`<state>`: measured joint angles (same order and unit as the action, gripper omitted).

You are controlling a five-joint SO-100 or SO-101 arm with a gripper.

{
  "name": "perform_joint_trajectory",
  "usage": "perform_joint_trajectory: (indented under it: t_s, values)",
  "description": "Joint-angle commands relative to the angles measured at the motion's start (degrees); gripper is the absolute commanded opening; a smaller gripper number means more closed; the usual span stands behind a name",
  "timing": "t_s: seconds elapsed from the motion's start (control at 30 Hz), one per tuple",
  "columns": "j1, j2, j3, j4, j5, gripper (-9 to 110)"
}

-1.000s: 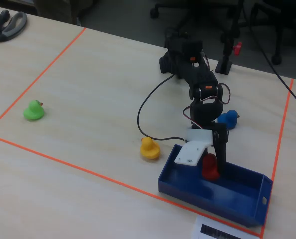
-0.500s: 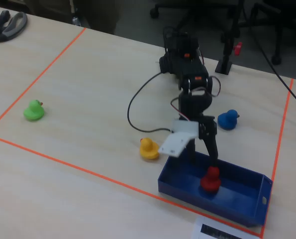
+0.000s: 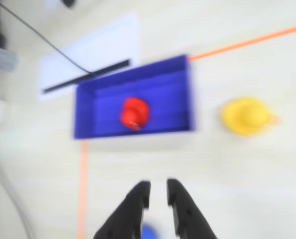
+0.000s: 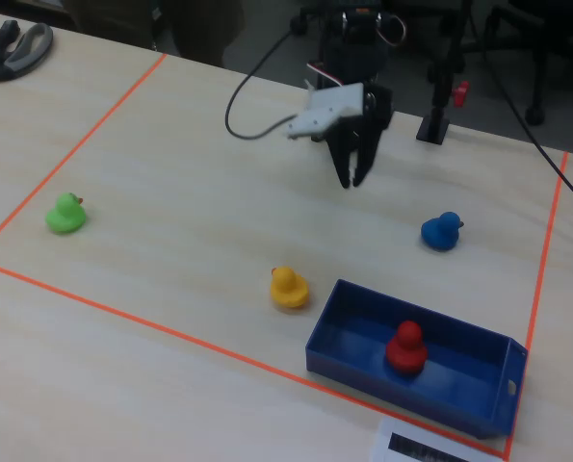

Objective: Grasp red duck and put it into box.

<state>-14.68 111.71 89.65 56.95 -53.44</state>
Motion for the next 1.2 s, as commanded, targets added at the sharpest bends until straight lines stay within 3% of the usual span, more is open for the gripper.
perform_joint_trajectory:
  t_s: [0.0, 0.3, 0.53, 0.83, 1.0, 1.17]
  values:
    - [4.39, 24.87, 15.21, -3.87, -8.53, 0]
    - [11.16, 58.62, 58.8, -8.61, -15.73, 0]
    - [10.28, 72.16, 81.56, -7.65, -16.79, 0]
    - [9.14, 78.05, 88.51, 4.31, -15.38, 0]
    - [7.47, 78.05, 88.59, 17.58, -17.23, 0]
    - [10.46, 78.05, 88.59, 17.58, -15.73, 0]
